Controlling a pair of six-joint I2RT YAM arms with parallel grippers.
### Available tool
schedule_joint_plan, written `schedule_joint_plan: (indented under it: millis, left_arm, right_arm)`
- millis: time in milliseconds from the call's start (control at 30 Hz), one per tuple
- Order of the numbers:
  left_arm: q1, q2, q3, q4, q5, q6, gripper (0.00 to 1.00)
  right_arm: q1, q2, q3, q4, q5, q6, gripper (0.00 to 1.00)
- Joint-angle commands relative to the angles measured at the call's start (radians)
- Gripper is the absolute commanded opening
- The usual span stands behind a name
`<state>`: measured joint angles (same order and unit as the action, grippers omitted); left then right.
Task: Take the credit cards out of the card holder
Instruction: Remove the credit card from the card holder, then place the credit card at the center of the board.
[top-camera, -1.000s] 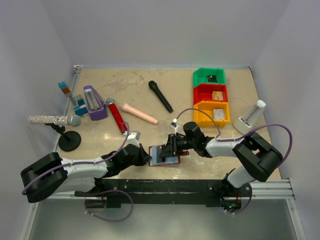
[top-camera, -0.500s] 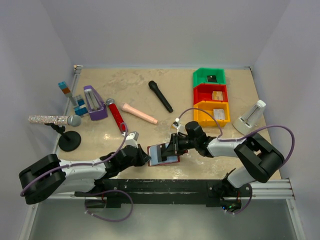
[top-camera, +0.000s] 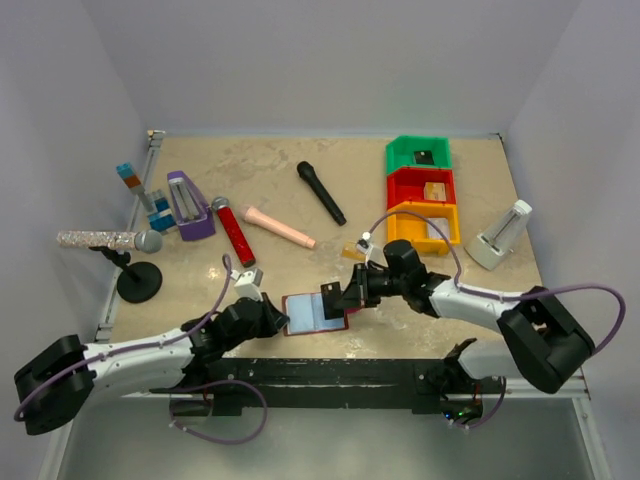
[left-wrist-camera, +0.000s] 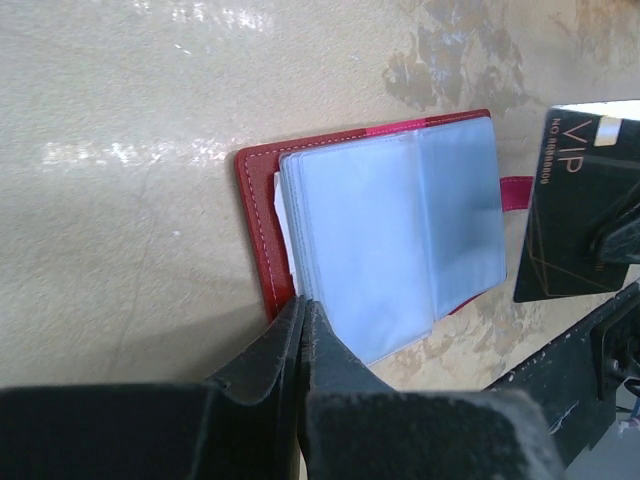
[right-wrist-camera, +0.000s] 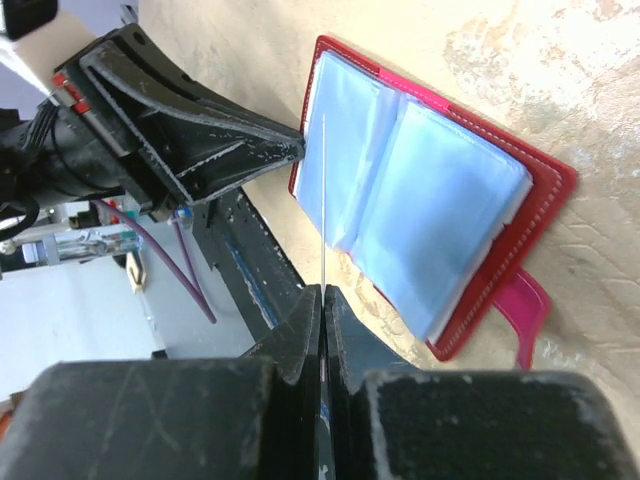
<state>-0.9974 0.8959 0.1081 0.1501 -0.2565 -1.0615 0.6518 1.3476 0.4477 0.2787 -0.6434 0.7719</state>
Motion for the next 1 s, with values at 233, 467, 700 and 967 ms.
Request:
schedule_joint_plan:
  millis: [233, 467, 700, 967]
  left_arm:
    - [0.003, -0.412, 0.067, -0.36, -0.059, 0.098, 0.56]
    - [0.005, -0.509, 0.214, -0.301, 0.101, 0.274, 0.74]
    - [0.005, -0.497, 0.274, -0.078, 0.468, 0.4, 0.74]
    - [0.005, -0.382, 0.335, -0.044, 0.689, 0.436, 0.71]
  right_arm:
    - [-0.006, -0.303, 0.146, -0.513, 0.071, -0.319, 0.0]
    - [0.109, -0.343, 0.377, -0.837, -0.079, -0.52, 0.0]
    - [0.258, -0.288, 0.485, -0.976, -0.14, -0.632, 0.0]
    - [0.318, -0.257, 0.551, -1.047, -0.19, -0.688, 0.0]
